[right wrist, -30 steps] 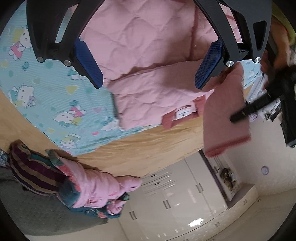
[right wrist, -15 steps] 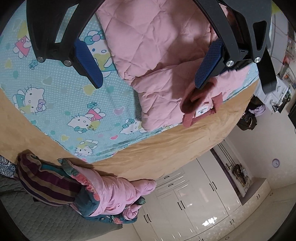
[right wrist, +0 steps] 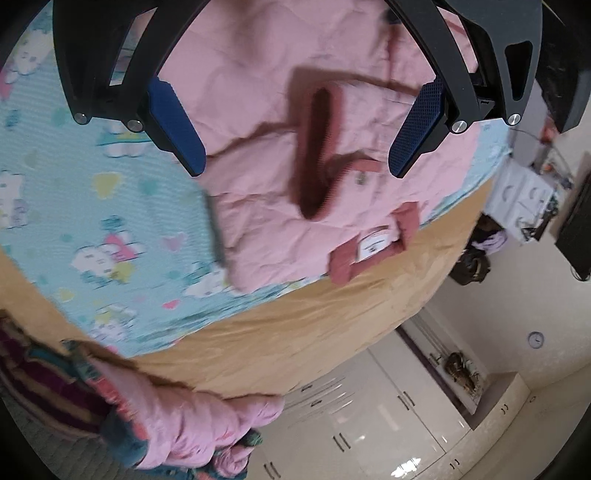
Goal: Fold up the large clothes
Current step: 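Grasp the trimmed front edge near the button with the right gripper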
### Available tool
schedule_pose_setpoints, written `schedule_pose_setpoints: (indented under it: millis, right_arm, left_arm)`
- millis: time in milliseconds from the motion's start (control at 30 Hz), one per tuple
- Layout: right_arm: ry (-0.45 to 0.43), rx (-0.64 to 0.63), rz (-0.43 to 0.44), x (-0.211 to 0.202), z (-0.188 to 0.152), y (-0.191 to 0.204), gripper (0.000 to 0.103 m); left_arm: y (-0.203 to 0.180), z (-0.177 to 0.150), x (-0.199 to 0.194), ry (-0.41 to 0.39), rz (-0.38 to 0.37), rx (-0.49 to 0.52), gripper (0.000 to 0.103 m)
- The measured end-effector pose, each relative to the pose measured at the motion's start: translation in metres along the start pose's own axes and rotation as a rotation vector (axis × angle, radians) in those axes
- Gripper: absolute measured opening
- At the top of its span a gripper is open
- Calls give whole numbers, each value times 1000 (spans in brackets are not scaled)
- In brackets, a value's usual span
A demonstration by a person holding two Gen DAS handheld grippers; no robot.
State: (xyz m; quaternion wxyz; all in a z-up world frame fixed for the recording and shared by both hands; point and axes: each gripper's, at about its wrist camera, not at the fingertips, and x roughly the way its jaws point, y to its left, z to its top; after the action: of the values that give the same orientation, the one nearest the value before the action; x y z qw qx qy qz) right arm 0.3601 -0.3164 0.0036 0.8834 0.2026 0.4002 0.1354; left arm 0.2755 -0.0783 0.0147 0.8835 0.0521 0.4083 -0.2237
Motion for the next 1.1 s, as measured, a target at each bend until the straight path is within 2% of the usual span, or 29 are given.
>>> schedule_pose_setpoints:
  millis: [67,133,267,367,433,533,600,767,867,967,1033,1100]
  right_arm:
    - [30,1,18,16,3,10,99]
    - [58,9,41,30,6,17,99]
    - [112,40,77,60,12,30,97]
    - [159,67,77,82,13,29,79]
    - [184,77,67,92,12,28,72]
    - [200,66,55,104,10,29,55]
    - [176,14,51,104,11,34,13]
    - [34,-158,95,67,40,69,9]
    - [-56,-268,79,44,62,92,8]
    - [-92,-329,30,38,77,100,7]
    - [-83,-329,13,43,81,96,7]
    - [-65,-315,-9,51,78,87,7]
  left_arm:
    - [26,1,-10,-7,40,-38,94]
    - [62,4,-20,-27,117,-86,94]
    - [128,10,-29,-41,223,-201,94]
    - [172,11,-33,-50,300,-274,94]
    - [192,12,-38,-68,327,-312,94]
    - [220,10,-44,-82,344,-383,94]
    - [234,9,-49,-93,351,-417,94]
    - [263,8,-55,-126,362,-507,94]
    - [268,10,-52,-134,350,-537,94]
    - [262,12,-38,-120,333,-527,94]
    - [253,13,-24,-101,314,-506,93]
    - [247,12,-12,-81,287,-491,81]
